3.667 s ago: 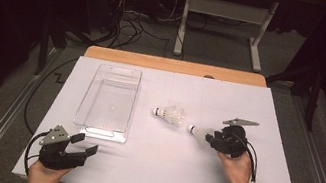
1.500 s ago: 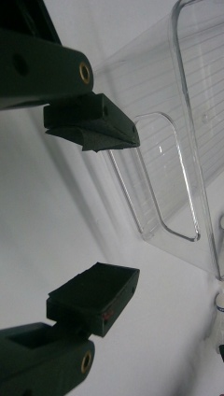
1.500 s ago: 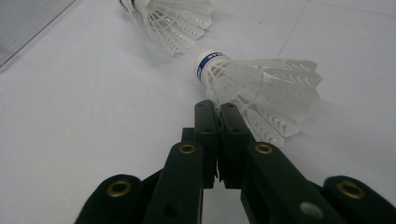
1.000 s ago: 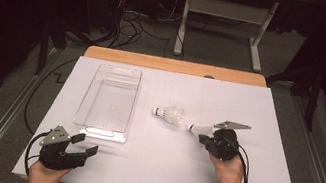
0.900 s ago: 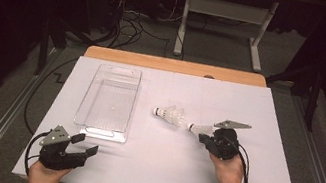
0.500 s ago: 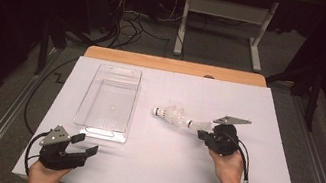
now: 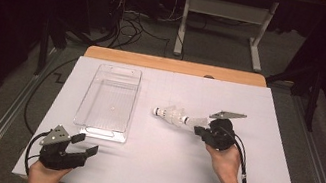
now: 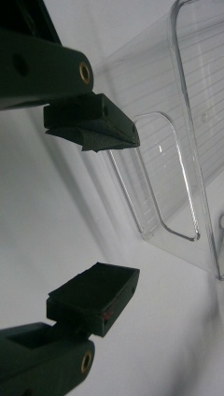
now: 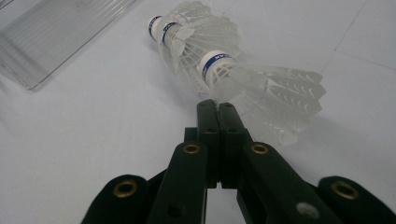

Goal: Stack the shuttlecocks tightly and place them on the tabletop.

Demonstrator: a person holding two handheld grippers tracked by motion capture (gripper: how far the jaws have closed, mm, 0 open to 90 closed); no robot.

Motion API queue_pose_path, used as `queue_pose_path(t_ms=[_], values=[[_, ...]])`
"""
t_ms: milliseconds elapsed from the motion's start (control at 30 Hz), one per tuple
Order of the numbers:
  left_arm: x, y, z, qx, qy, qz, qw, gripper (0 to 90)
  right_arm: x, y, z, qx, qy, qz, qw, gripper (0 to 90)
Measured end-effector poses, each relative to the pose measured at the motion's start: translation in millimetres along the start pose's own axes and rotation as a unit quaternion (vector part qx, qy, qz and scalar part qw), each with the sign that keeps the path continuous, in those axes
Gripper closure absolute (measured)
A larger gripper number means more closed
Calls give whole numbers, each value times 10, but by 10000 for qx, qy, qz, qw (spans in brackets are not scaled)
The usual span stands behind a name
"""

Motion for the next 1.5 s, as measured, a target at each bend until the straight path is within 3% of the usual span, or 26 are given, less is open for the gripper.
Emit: queue_pose_path(t_ms=[733,1500], values=[[-1,-2,-11,-15,-7,5,10000,329,-117,208,12,-147,-23,-132,9998,900],[1,-3,-6,-30,-3,5,10000,328,-201,395,-73,-334,-163,-206,9991,900]])
Point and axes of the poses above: each handheld gripper's, and its own axes: y roughly forward along the jaws, x roughly out of its underside, z roughly to its right, the point moved 4 cm from there along y, roughly forward along the jaws, and after that the axes turned 12 degrees about -x, right-handed, at the moved point
